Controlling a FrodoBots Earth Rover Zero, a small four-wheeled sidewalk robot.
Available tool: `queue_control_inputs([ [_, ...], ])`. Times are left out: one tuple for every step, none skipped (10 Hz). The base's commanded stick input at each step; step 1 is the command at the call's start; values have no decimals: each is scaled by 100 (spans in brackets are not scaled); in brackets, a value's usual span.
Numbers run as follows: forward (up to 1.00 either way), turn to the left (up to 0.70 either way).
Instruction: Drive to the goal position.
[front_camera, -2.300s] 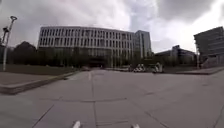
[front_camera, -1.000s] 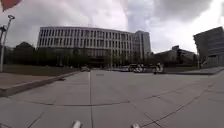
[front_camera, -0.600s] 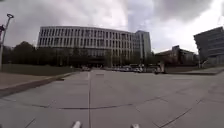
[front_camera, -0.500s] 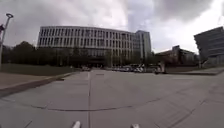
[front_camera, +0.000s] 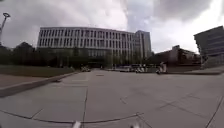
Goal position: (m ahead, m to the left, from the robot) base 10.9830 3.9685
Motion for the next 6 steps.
queue_control_inputs([
  [70, 0],
  [70, 0],
  [70, 0],
  [70, 0],
  [70, 0],
  [70, 0],
])
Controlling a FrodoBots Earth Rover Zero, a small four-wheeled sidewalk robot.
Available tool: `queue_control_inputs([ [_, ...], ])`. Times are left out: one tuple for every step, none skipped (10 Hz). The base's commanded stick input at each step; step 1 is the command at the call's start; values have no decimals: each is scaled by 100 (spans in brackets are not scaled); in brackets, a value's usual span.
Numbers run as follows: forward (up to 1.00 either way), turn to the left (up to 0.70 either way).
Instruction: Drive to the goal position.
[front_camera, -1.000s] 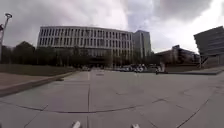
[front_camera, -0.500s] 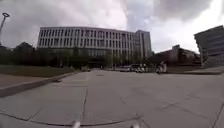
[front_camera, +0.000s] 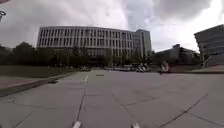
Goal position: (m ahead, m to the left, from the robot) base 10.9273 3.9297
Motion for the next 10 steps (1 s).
queue_control_inputs([
  [70, 0],
  [70, 0],
  [70, 0],
  [70, 0],
  [70, 0],
  [70, 0],
  [70, 0],
  [70, 0],
  [70, 0],
  [70, 0],
])
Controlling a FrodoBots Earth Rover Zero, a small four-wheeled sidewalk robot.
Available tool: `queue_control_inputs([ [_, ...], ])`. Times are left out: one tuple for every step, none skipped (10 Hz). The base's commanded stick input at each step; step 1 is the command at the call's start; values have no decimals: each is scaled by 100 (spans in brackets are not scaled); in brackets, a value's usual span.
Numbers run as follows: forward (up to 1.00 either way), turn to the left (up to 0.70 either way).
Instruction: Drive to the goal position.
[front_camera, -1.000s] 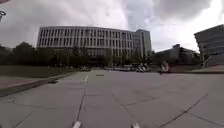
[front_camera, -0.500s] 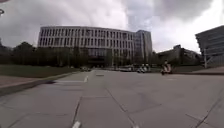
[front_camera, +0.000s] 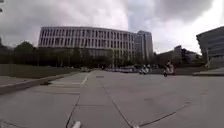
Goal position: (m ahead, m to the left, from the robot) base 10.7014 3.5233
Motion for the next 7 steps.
queue_control_inputs([
  [70, 0],
  [70, 0],
  [70, 0],
  [70, 0],
  [70, 0],
  [70, 0],
  [70, 0],
])
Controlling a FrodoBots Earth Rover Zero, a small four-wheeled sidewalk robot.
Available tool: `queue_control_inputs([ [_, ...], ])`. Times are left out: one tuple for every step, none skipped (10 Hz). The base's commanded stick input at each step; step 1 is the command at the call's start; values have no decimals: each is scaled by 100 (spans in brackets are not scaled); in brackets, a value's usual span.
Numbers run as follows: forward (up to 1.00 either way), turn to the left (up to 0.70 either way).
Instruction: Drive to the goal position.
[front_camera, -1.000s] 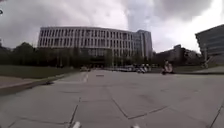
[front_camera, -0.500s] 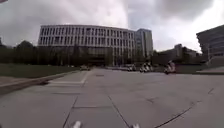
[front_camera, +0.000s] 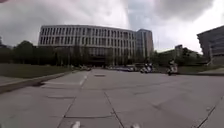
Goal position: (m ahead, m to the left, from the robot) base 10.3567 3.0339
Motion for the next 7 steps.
queue_control_inputs([
  [70, 0],
  [70, 0],
  [70, 0],
  [70, 0],
  [70, 0],
  [70, 0],
  [70, 0],
])
